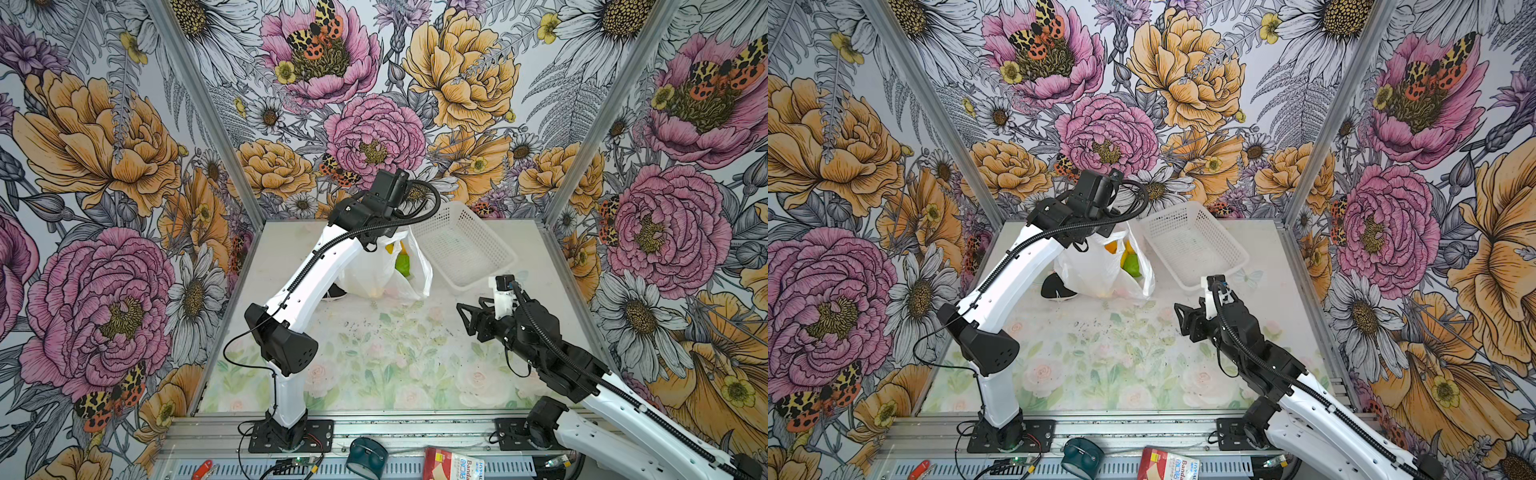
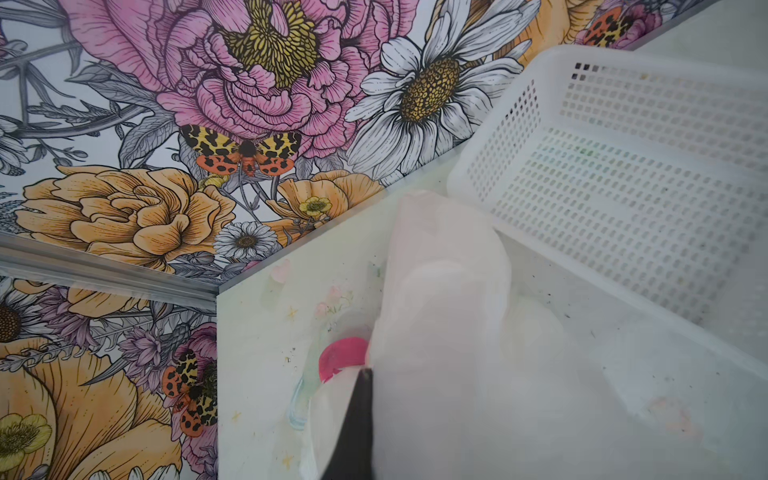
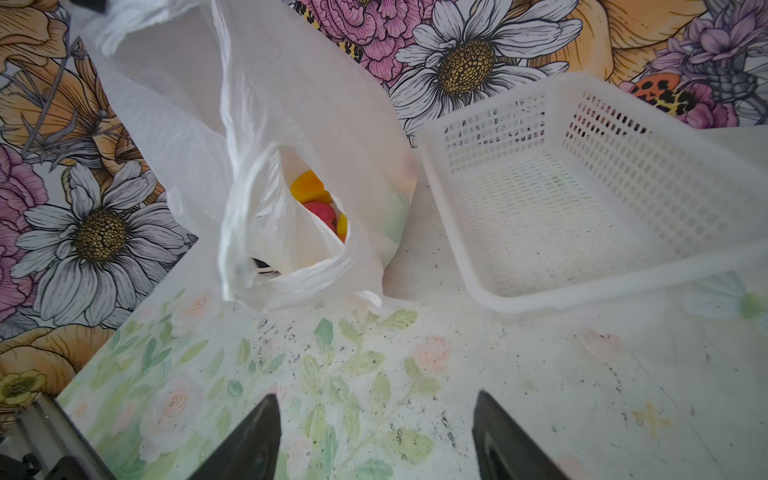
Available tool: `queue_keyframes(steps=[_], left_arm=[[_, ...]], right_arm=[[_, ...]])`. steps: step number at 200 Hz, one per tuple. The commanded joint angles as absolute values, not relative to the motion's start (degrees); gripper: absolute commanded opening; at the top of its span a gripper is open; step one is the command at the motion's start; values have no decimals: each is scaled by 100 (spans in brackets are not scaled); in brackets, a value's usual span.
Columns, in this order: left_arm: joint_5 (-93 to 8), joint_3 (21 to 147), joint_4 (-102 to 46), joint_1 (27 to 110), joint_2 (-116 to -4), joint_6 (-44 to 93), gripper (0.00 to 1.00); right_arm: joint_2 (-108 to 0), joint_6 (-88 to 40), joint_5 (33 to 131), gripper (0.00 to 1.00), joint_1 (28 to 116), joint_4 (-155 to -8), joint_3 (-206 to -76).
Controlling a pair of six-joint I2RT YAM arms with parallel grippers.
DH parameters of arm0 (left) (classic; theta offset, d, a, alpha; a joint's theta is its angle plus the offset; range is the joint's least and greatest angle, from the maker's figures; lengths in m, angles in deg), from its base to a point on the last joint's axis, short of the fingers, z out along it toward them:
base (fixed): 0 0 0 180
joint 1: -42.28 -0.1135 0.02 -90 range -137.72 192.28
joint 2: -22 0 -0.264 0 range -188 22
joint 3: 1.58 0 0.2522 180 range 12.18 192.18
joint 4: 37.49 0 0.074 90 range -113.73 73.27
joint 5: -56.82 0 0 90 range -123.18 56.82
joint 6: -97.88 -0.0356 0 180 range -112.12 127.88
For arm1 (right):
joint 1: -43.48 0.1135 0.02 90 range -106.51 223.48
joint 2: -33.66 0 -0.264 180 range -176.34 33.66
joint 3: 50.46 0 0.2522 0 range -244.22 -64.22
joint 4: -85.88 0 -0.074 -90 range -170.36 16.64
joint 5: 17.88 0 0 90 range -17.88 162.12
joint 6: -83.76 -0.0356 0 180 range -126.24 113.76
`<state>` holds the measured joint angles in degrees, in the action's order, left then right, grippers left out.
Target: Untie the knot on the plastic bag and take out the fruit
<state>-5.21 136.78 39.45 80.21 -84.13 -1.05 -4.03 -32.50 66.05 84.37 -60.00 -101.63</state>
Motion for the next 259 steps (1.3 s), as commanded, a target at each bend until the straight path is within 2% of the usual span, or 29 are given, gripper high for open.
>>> queue_keyframes(steps=[1,22,43,60,91,102,147,174,200,233,259], left_arm=[[-1272,12798,4075,8156,-7973,269,0],[-2375,11881,3995,8207,-7837,326,0],[-3022,11275,3585,8382,-7490,223,0],[-3833,11005,3264,8345,-7175,138,0],[-4323,10540,3048,8110,-6908,152,0],[-4233,10410,3001,8206,-6842,112,0],[-2735,10331,3003,8513,-6892,90,0],[-2787,10373,3011,8444,-6882,112,0],[-2713,10345,3002,8451,-6751,93,0],[-2526,10323,3001,8446,-6674,86,0],[-2161,10337,3013,8428,-6807,144,0]], right_arm=[[-95,-3116,7204,58,8451,-6117,-10152],[-17,-3108,7683,45,8509,-6143,-10175],[-246,-3115,7859,36,8648,-6229,-10229],[-601,-3144,7674,32,8828,-6371,-10254],[-1625,-3225,7183,31,9212,-7009,-10275],[-2075,-3235,6946,32,9332,-7333,-10264],[-4093,-3219,6142,38,9451,-9114,-10393],[-5153,-3050,5971,40,9425,-9492,-10966],[-6152,-3156,5873,38,9288,-9402,-11576],[-6783,-3434,6275,39,9191,-9423,-11681],[-6699,-3647,6801,52,9218,-10448,-10925]])
